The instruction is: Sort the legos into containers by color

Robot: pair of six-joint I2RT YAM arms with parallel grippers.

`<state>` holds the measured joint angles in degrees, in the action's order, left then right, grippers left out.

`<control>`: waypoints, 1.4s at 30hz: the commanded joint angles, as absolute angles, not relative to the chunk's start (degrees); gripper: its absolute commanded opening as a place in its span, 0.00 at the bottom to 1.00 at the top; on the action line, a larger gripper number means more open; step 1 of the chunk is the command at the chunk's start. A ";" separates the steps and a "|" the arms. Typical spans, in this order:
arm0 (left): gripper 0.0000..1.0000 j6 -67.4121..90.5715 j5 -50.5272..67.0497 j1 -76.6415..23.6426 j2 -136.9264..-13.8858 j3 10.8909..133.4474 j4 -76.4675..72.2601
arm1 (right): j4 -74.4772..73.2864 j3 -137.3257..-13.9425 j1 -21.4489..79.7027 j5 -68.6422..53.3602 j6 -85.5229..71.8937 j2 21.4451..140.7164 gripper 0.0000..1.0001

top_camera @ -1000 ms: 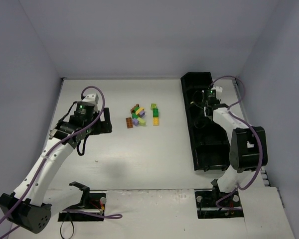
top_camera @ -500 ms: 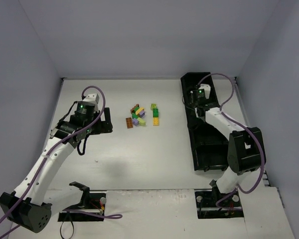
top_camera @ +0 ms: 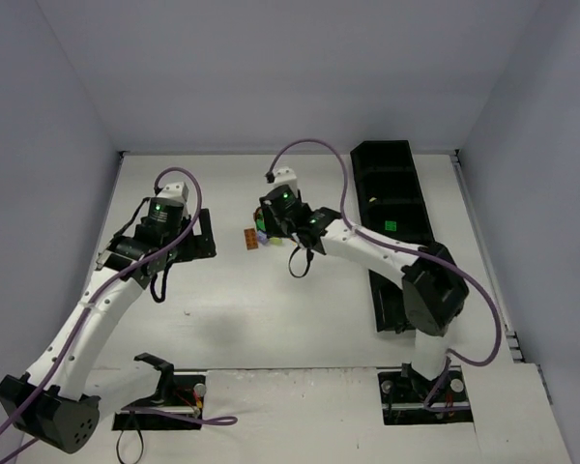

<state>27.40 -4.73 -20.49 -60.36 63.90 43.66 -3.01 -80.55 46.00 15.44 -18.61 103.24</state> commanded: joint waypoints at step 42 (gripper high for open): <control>0.88 28.83 -8.79 -20.13 -53.79 64.16 47.46 | -8.79 -100.19 50.89 21.19 -33.67 133.77 0.56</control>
<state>28.16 -7.62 -20.51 -54.04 63.88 47.83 -5.41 -99.24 52.16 21.39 -34.02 132.14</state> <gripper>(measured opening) 0.884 0.555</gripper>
